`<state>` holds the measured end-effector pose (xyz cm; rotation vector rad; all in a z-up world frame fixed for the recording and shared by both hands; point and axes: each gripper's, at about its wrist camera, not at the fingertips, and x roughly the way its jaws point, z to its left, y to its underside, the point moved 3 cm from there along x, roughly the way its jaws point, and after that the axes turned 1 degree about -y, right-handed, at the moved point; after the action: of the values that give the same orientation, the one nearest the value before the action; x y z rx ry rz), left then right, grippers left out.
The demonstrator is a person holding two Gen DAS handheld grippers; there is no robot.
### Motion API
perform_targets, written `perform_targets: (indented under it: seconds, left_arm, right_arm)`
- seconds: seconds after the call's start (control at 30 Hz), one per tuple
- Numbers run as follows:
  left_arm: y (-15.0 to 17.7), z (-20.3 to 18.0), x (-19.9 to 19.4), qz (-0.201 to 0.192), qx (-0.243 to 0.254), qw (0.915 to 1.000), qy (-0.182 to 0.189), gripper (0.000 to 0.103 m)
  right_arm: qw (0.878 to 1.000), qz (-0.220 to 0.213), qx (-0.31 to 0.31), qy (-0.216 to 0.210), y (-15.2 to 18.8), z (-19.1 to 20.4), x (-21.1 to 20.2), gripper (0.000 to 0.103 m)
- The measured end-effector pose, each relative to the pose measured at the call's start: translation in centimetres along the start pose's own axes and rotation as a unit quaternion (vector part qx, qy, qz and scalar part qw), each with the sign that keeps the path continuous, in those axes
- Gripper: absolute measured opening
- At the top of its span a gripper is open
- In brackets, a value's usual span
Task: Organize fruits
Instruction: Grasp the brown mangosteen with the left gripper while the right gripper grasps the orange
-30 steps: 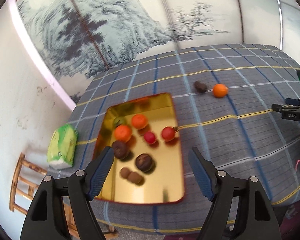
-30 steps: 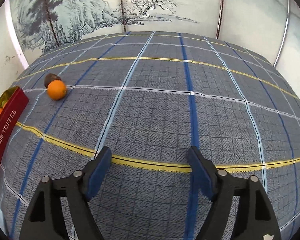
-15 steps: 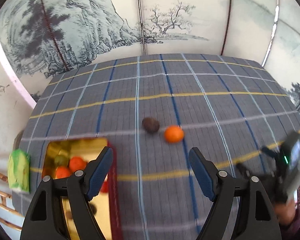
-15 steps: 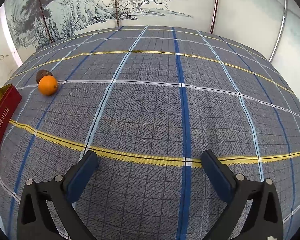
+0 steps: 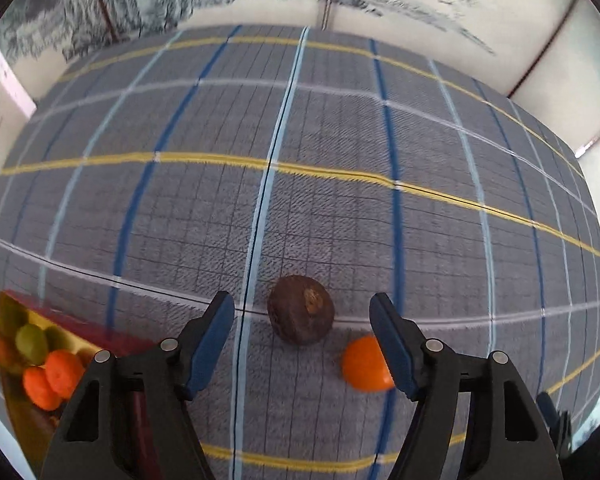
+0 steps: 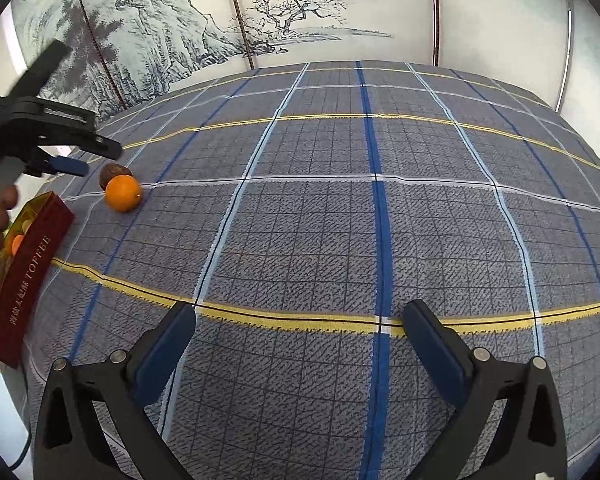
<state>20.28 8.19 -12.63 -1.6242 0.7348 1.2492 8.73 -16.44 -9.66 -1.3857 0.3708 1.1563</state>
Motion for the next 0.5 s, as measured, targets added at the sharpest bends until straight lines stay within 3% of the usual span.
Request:
perform_targets:
  seconds: [0.07, 0.1, 0.17, 0.3, 0.43, 0.47, 0.5]
  left_arm:
    - [0.1, 0.2, 0.9, 0.012, -0.012, 0.9998, 0.009, 0.060]
    - [0.3, 0.2, 1.7, 0.027, -0.017, 0.9992, 0.026, 0.046]
    - [0.6, -0.2, 2.0, 0.027, -0.007, 0.9994, 0.022, 0.037]
    - [1.1, -1.3, 1.8, 0.014, 0.015, 0.9995, 0.026, 0.036]
    - [3.1, -1.8, -1.7, -0.037, 0.021, 0.9983, 0.041, 0.036]
    - [3.8, -1.8, -3.0, -0.051, 0.023, 0.9973, 0.047, 0.036]
    - [4.5, -1.6, -4.4, -0.066, 0.025, 0.9962, 0.051, 0.036]
  right_arm:
    - [1.000, 0.000, 0.000, -0.003, 0.0, 0.0, 0.0, 0.103]
    - [1.000, 0.000, -0.001, -0.003, 0.0, 0.0, 0.0, 0.103]
    - [1.000, 0.000, -0.002, -0.005, 0.0, 0.0, 0.1, 0.103]
    - [1.000, 0.003, -0.006, 0.000, 0.0, 0.1, 0.2, 0.103]
    - [1.000, -0.002, 0.002, -0.012, -0.1, 0.1, 0.1, 0.103]
    - [1.000, -0.008, 0.010, -0.022, -0.1, -0.1, -0.1, 0.100]
    - [0.999, -0.013, 0.016, -0.035, -0.2, -0.4, -0.2, 0.088]
